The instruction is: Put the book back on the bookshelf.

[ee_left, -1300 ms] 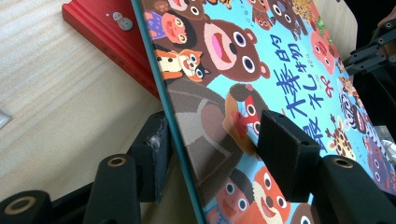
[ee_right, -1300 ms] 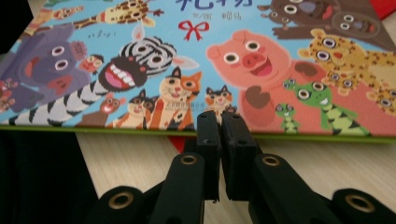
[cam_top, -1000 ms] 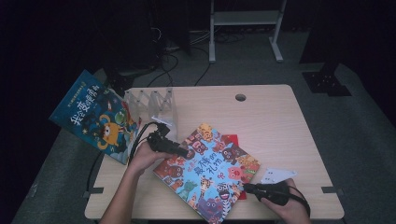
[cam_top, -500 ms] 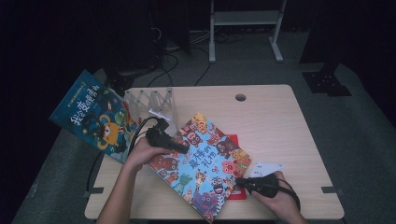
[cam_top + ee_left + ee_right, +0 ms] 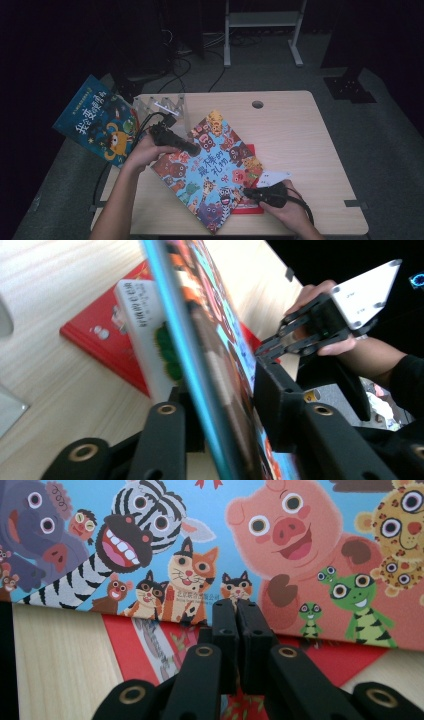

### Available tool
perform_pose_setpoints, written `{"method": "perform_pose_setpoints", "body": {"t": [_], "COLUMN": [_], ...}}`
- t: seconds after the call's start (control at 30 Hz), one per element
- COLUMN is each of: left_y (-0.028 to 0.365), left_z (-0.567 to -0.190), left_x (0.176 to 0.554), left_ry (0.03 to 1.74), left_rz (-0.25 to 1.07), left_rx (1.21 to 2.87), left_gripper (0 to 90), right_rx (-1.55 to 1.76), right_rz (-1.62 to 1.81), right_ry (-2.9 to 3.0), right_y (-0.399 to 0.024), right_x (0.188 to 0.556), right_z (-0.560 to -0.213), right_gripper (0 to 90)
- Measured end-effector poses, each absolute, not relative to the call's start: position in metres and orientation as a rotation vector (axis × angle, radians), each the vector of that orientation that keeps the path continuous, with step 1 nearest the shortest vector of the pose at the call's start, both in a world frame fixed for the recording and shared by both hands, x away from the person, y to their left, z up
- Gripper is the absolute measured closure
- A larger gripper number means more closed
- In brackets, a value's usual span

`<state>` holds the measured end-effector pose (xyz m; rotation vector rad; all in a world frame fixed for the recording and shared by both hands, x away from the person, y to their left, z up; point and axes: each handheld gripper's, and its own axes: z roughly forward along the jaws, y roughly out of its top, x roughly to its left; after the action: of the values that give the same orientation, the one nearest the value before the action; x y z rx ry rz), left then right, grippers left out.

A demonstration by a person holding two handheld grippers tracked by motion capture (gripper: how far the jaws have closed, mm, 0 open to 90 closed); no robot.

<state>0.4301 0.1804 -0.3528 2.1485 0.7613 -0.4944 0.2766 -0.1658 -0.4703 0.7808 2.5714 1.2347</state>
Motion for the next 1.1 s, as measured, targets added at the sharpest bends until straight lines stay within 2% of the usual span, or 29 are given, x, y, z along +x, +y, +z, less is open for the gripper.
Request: {"method": "perform_pose_setpoints", "body": {"t": [0.27, 0.5, 0.57, 0.6, 0.63, 0.67, 0.7, 0.77, 0.83, 1.03, 1.1], "left_y": [0.175, 0.172, 0.17, 0.168, 0.165, 0.165, 0.163, 0.158, 0.156, 0.146, 0.144], "left_z": [-0.331, -0.316, -0.311, -0.308, -0.302, -0.302, -0.299, -0.291, -0.288, -0.273, -0.269], "left_x": [0.434, 0.435, 0.436, 0.435, 0.434, 0.434, 0.433, 0.431, 0.43, 0.424, 0.421], "left_ry": [0.797, 0.817, 0.826, 0.831, 0.836, 0.836, 0.832, 0.827, 0.821, 0.791, 0.778], "left_rz": [-0.495, -0.472, -0.463, -0.457, -0.443, -0.443, -0.434, -0.414, -0.405, -0.357, -0.34], "left_rx": [2.169, 2.193, 2.207, 2.216, 2.231, 2.231, 2.242, 2.273, 2.285, 2.353, 2.369], "left_gripper": [72.5, 75.1, 76.0, 76.0, 76.5, 76.6, 76.6, 77.3, 77.3, 78.0, 78.1], "right_rx": [0.782, 0.818, 0.888, 0.888, 0.969, 1.0, 1.0, 1.114, 1.149, 1.325, 1.337], "right_rz": [1.257, 1.3, 1.284, 1.284, 1.259, 1.248, 1.248, 1.186, 1.171, 1.069, 1.06], "right_ry": [2.583, 2.51, 2.418, 2.418, 2.343, 2.318, 2.318, 2.212, 2.192, 2.101, 2.094], "right_y": [-0.156, -0.164, -0.181, -0.181, -0.196, -0.201, -0.201, -0.221, -0.227, -0.261, -0.263], "right_x": [0.286, 0.299, 0.312, 0.312, 0.326, 0.331, 0.331, 0.351, 0.357, 0.393, 0.395], "right_z": [-0.471, -0.463, -0.46, -0.46, -0.461, -0.462, -0.462, -0.465, -0.465, -0.474, -0.476], "right_gripper": [86.2, 80.4, 74.3, 74.3, 65.8, 61.8, 61.8, 49.7, 48.5, 36.9, 36.4]}}
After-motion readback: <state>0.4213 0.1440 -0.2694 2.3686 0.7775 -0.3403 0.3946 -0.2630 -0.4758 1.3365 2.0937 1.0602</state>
